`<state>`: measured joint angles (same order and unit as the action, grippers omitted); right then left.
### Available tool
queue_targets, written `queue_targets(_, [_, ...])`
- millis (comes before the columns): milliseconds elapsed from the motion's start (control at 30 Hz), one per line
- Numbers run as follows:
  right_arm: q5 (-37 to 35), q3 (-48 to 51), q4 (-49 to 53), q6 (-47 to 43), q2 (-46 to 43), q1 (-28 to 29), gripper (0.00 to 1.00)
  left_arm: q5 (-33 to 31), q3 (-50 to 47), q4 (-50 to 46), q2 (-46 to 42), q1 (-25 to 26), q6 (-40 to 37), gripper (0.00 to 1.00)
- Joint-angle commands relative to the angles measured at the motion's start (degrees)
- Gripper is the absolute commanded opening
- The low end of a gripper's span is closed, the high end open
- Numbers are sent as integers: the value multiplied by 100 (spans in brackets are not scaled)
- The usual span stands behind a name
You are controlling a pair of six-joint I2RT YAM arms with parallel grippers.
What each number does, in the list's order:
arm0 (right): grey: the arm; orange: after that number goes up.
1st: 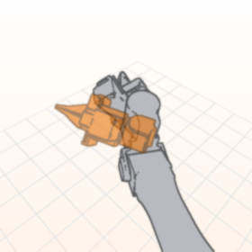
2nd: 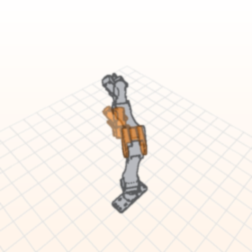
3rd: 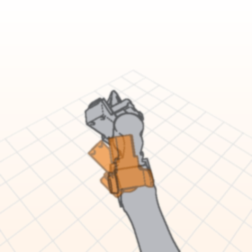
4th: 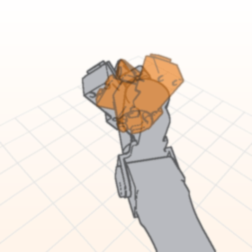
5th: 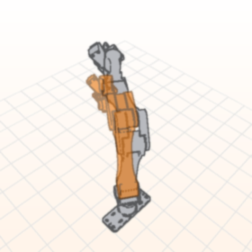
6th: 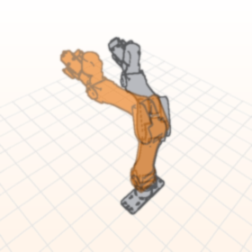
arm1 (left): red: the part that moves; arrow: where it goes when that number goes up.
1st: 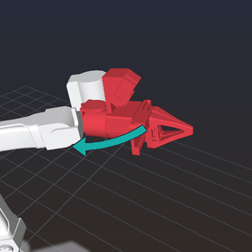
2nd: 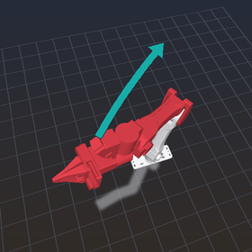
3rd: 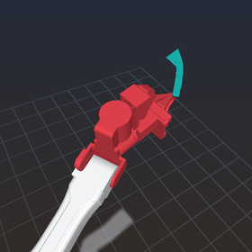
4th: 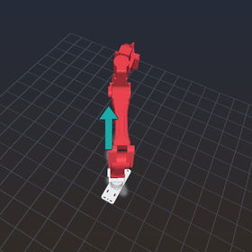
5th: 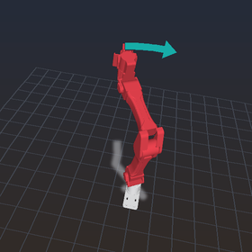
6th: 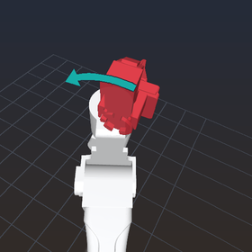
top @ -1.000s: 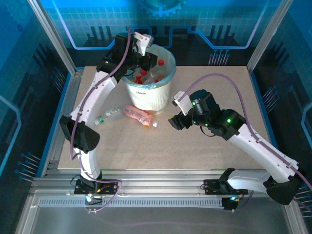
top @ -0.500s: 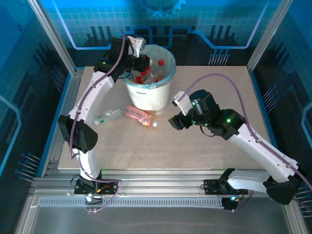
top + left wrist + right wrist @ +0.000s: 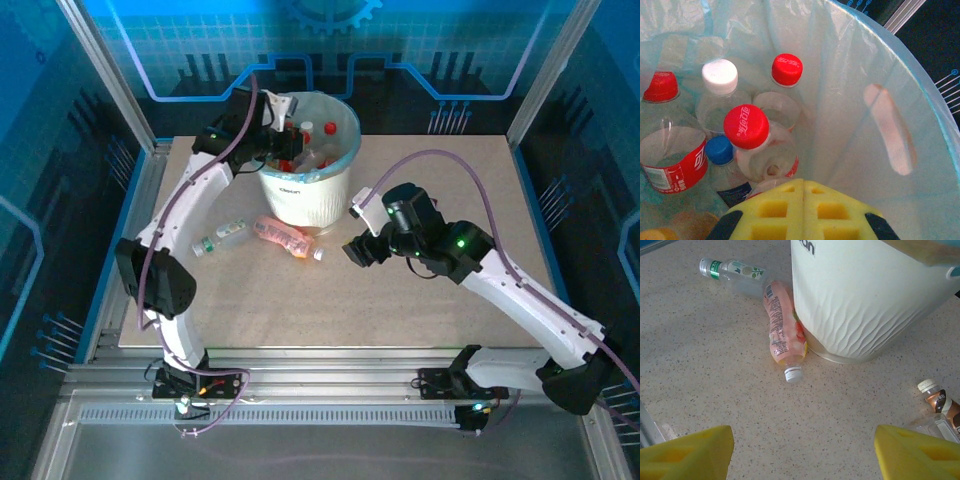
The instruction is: Put the plastic bottles in the bin
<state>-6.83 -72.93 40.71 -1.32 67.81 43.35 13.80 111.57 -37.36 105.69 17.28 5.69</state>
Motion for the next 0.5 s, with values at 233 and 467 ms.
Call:
queue_targets(233, [74,94,-53,63,56,-106,75,27,34,-1115,617,201,-303,0])
queue_targets(467, [116,149,-72,58,95,-174,75,-232,49,-1319,863,228,-437,0])
